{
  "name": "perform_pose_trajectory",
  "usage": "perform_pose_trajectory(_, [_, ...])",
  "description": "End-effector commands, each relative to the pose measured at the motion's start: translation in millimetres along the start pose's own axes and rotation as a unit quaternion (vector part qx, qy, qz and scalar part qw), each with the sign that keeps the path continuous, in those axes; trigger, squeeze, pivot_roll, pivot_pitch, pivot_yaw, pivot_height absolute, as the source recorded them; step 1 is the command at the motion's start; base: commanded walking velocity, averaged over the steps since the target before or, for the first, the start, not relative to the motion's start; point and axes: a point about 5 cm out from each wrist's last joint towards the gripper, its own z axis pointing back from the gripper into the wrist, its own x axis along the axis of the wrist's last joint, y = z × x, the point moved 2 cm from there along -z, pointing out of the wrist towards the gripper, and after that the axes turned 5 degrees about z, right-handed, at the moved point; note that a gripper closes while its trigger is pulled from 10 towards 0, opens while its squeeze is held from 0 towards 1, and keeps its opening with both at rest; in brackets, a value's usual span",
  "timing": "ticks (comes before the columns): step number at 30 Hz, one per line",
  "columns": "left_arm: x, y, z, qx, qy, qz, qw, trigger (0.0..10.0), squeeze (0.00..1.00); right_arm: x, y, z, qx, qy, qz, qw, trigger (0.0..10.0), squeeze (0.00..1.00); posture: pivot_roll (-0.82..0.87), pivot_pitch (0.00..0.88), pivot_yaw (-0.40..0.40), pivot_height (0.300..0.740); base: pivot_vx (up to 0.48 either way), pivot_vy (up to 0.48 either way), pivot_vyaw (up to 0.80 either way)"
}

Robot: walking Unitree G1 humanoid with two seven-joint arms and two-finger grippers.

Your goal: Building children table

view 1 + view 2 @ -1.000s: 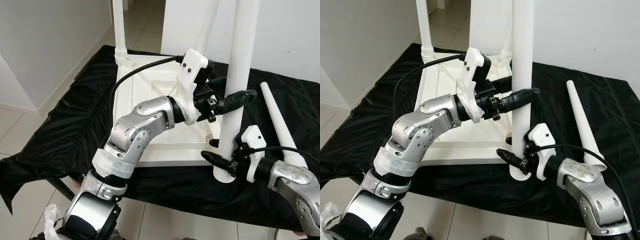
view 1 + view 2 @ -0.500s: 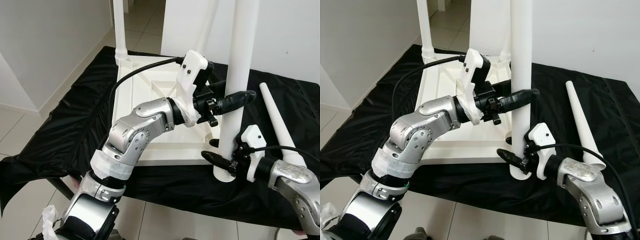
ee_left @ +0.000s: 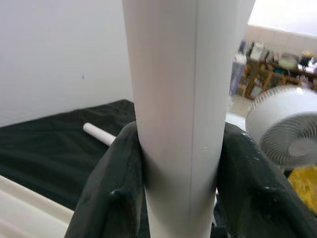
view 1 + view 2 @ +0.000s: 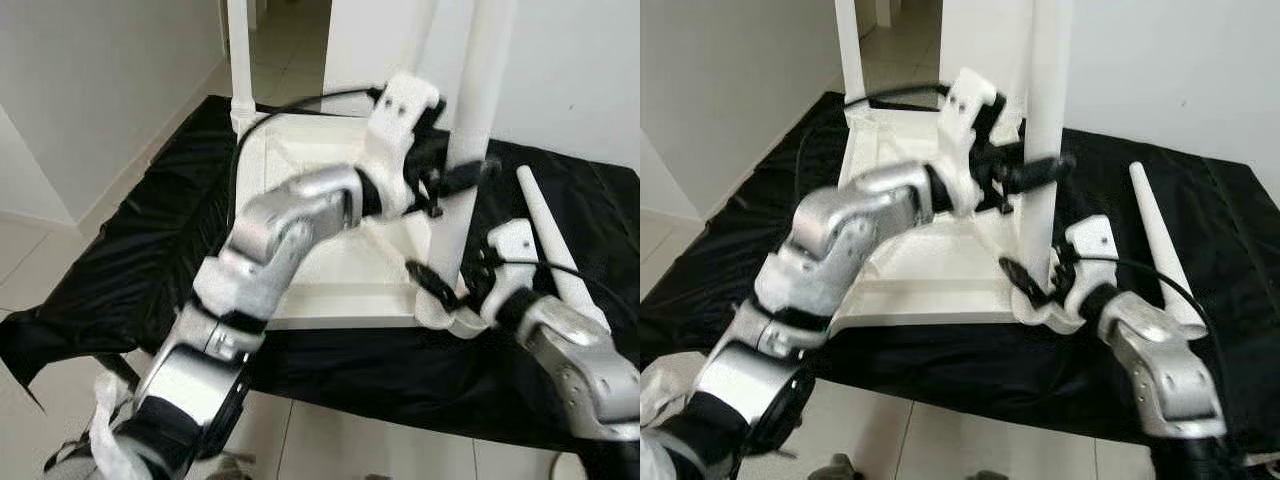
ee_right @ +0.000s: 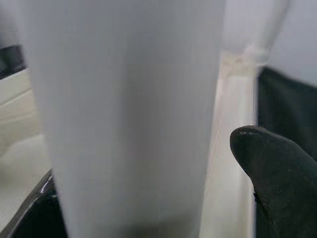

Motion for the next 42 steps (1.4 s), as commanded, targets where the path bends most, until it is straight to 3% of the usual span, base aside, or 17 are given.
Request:
perform_pose_trajectory(1, [6,2.4,-3.1,0.017,-0.012,0.001,1.0,10.0,0.0,-3,-3.5,-1.3,-0.022,0.005,0.003,1.0,10.0,1.0,0.01,0.0,-0.036,0.74,0.0,0.0,0.0])
perform_pose_trajectory(2, [17,5.1,-9.0,0.037,-0.03,0.008,0.999,10.0,0.0,1,-3.4,-8.0,-0.056,-0.009,0.001,0.998,10.0,0.32,0.01,0.0,-0.035,0.74,0.0,0.0,0.0])
perform_pose_trajectory(3, [17,5.1,-9.0,0.037,-0.03,0.008,0.999,10.0,0.0,1,-3.4,-8.0,-0.056,-0.009,0.001,0.998,10.0,0.32,0.01,0.0,-0.035,0.74,0.0,0.0,0.0])
perform_pose_trajectory(4, [25,5.1,-13.7,0.05,-0.041,0.012,0.998,10.0,0.0,5,-3.9,-13.8,-0.091,-0.021,-0.001,0.996,10.0,0.0,0.01,0.0,-0.034,0.74,0.0,0.0,0.0])
perform_pose_trajectory(7, [27,4.6,-15.1,0.053,-0.044,0.012,0.998,10.0,0.0,6,-4.4,-15.6,-0.104,-0.025,-0.001,0.994,10.0,0.0,0.01,0.0,-0.034,0.74,0.0,0.0,0.0])
perform_pose_trajectory(14, [36,-0.3,-24.7,0.068,-0.064,0.005,0.996,10.0,0.0,8,-6.4,-31.4,-0.201,-0.032,0.009,0.979,10.0,0.0,0.01,0.0,-0.032,0.74,0.0,0.0,0.0])
perform_pose_trajectory(16, [37,-0.2,-27.2,0.081,-0.069,-0.003,0.994,10.0,0.0,9,-5.6,-38.1,-0.249,-0.023,0.019,0.968,10.0,0.0,0.02,0.0,-0.034,0.74,0.0,0.0,0.0])
perform_pose_trajectory(23, [37,-1.9,-32.6,0.101,-0.069,-0.016,0.992,10.0,0.0,10,-1.2,-44.1,-0.301,-0.015,0.027,0.953,10.0,0.0,0.02,0.0,-0.034,0.74,0.0,0.0,0.0])
perform_pose_trajectory(27, [36,-5.7,-38.9,0.116,-0.076,-0.028,0.99,10.0,0.0,10,-0.2,-43.4,-0.365,-0.002,0.048,0.93,10.0,0.0,0.02,0.0,-0.037,0.74,0.0,0.0,0.0])
perform_pose_trajectory(29, [36,-5.7,-38.9,0.116,-0.076,-0.028,0.99,10.0,0.0,10,-0.2,-43.4,-0.365,-0.002,0.048,0.93,10.0,0.0,0.02,0.0,-0.037,0.74,0.0,0.0,0.0])
perform_pose_trajectory(32, [36,-9.1,-42.0,0.113,-0.076,-0.033,0.99,10.0,0.0,14,-2.3,-41.3,-0.387,-0.003,0.1,0.917,10.0,0.0,0.02,0.0,-0.038,0.74,0.0,0.0,0.0])
perform_pose_trajectory(41, [35,-12.5,-43.8,0.11,-0.076,-0.034,0.991,10.0,0.0,17,-2.2,-41.8,-0.402,-0.009,0.093,0.911,9.9,0.0,0.02,0.0,-0.04,0.74,0.0,0.0,0.0])
perform_pose_trajectory(42, [35,-12.9,-44.0,0.11,-0.076,-0.035,0.99,10.0,0.0,17,-2.4,-41.8,-0.404,-0.007,0.093,0.91,9.5,0.0,0.02,0.0,-0.04,0.74,0.0,0.0,0.0])
